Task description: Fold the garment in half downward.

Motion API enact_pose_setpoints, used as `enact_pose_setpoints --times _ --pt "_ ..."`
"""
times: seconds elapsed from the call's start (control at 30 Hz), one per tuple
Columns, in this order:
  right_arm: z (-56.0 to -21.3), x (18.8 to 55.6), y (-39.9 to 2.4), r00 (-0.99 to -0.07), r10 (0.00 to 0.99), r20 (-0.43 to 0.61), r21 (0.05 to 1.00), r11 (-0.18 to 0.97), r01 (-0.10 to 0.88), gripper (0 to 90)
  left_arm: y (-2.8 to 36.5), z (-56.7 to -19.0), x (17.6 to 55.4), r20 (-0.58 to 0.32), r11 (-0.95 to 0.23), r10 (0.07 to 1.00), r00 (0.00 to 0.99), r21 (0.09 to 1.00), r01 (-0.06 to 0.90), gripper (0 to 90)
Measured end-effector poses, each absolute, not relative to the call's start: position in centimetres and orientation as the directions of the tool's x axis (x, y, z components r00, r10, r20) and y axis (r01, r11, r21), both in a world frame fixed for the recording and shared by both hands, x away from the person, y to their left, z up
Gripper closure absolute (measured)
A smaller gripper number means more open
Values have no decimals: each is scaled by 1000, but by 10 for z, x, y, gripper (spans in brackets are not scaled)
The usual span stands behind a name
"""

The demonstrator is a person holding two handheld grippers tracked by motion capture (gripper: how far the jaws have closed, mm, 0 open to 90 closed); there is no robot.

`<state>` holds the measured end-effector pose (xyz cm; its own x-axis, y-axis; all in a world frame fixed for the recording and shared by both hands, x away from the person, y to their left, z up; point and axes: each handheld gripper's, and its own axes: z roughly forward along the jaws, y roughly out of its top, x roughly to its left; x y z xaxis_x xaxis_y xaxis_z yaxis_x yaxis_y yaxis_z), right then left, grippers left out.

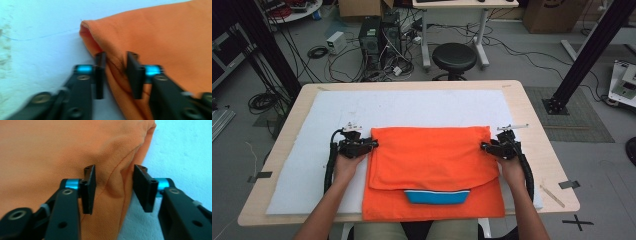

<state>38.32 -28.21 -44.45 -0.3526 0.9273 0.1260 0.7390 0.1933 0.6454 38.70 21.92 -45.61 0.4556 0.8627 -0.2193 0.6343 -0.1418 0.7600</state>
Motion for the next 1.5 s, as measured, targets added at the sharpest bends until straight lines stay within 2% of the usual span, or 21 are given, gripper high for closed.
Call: enact_pose_setpoints --times 0.03,0.07,0.1,0.23,0.6,0.83,0.97,1.13,1.23,1.33,1.5 --pt "-444 383 -283 -372 915 159 644 189 741 784 218 -456 387 -211 -145 865 455 764 629 787" --pt "-444 383 -283 -385 906 174 646 191 740 801 216 -456 387 -208 -141 868 451 767 626 805" --pt "-443 382 -281 -398 906 143 654 215 725 827 216 -456 387 -212 -135 870 446 767 627 813" --pt "-441 383 -283 -394 911 124 679 212 703 847 217 -453 392 -249 -81 870 425 778 623 822" --pt "-434 404 -287 -331 940 84 714 175 677 856 208 -444 418 -282 -9 877 390 800 600 823" --pt "-429 432 -284 -299 954 38 717 182 673 855 205 -445 438 -278 9 883 377 814 580 822" --pt "-430 444 -283 -283 959 31 725 173 667 854 210 -453 451 -314 29 875 369 794 607 821" --pt "-435 449 -281 -269 962 43 730 153 666 849 209 -452 455 -288 5 878 383 805 594 794" --pt "-437 446 -281 -279 959 53 730 153 665 738 213 -451 452 -301 25 879 369 803 595 603" --pt "-435 440 -282 -276 959 67 747 135 651 601 217 -449 442 -301 23 878 373 804 594 501" --pt "-433 423 -274 -308 951 25 756 184 628 464 219 -447 416 -277 -17 861 426 823 568 501"
